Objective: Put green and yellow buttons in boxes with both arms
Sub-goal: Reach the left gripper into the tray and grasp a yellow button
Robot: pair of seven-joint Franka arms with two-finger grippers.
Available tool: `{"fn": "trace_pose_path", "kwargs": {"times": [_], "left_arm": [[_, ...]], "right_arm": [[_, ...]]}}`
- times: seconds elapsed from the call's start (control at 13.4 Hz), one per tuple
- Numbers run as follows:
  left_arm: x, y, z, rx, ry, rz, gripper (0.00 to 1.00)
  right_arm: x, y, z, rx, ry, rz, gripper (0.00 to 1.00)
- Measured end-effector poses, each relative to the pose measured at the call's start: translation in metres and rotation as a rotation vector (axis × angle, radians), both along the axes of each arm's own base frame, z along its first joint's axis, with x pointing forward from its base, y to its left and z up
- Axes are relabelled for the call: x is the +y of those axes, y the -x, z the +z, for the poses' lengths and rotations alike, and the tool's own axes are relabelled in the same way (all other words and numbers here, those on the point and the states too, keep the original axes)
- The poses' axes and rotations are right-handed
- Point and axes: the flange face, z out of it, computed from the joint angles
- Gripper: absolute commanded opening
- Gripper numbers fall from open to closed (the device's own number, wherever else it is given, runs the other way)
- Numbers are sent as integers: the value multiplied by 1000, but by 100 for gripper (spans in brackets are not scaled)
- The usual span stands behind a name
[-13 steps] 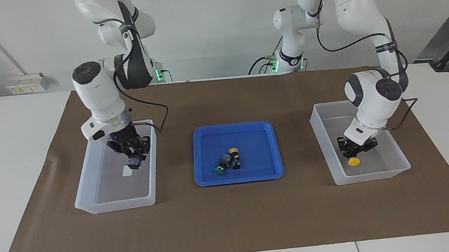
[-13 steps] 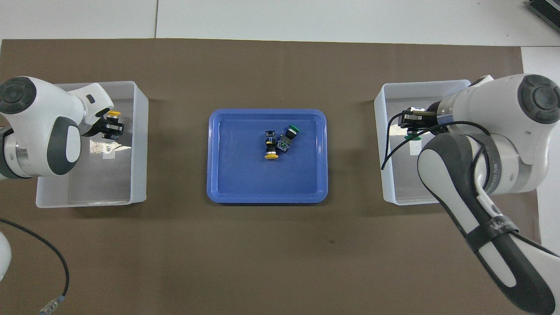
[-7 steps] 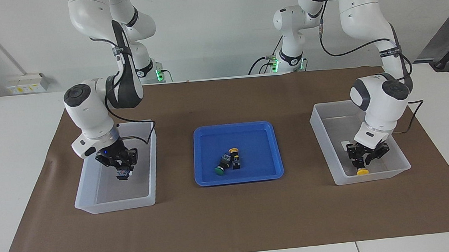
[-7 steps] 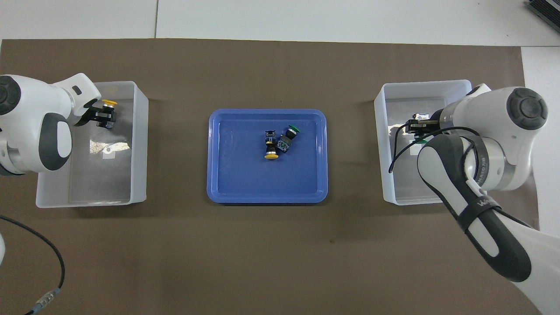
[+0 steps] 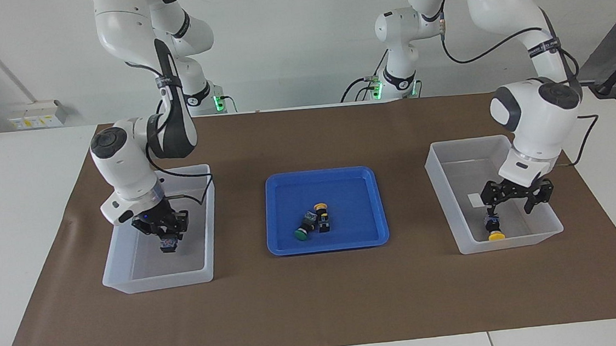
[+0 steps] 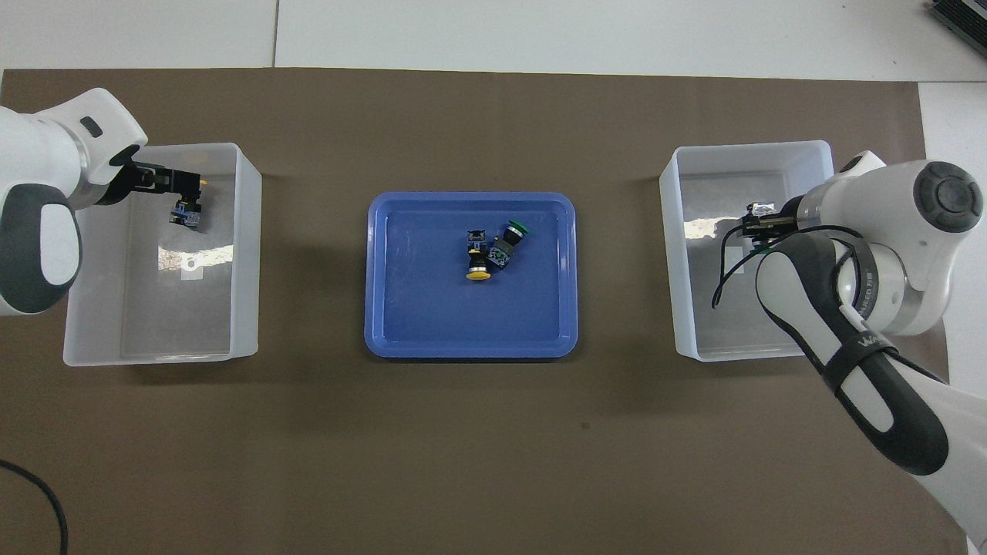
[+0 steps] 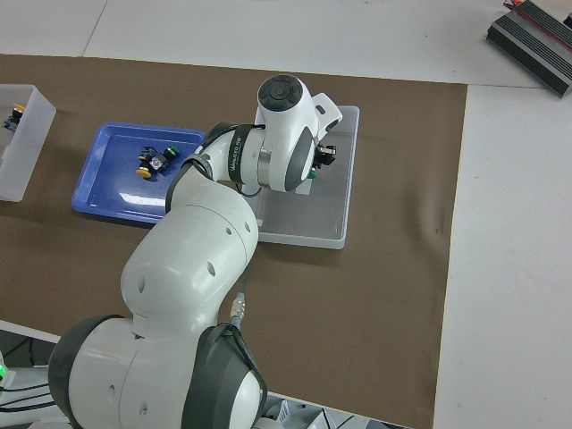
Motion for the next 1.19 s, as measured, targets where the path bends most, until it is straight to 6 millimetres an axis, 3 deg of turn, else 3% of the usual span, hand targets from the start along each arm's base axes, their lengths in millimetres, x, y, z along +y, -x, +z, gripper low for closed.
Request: {"fn": "trace_pose_path", "kwargs": {"times": [0.22, 0.37, 0.52, 0.74, 0.89, 1.04, 1.19], "left_arm": [[-96, 16, -9, 5, 38, -24, 100], [-155, 33, -22, -35, 65, -78, 100], [-206, 56, -40, -80, 120, -73, 100], [-273, 87, -75, -82, 191, -33, 100], [-305, 97, -103, -82, 223, -29, 100], [-323, 100, -132, -96, 255, -20, 100], [-326, 95, -148, -112, 269, -17, 98]], "right_arm": [[4, 1, -5, 7, -1, 7, 7], [7, 1, -7, 12, -3, 10, 48], [7, 1, -8, 13, -3, 11, 98], [9, 1, -8, 10, -3, 14, 100], [14, -1, -5, 4, -4, 21, 100], [23, -2, 3, -5, -6, 37, 100], [32, 0, 24, 7, -14, 52, 100]]}}
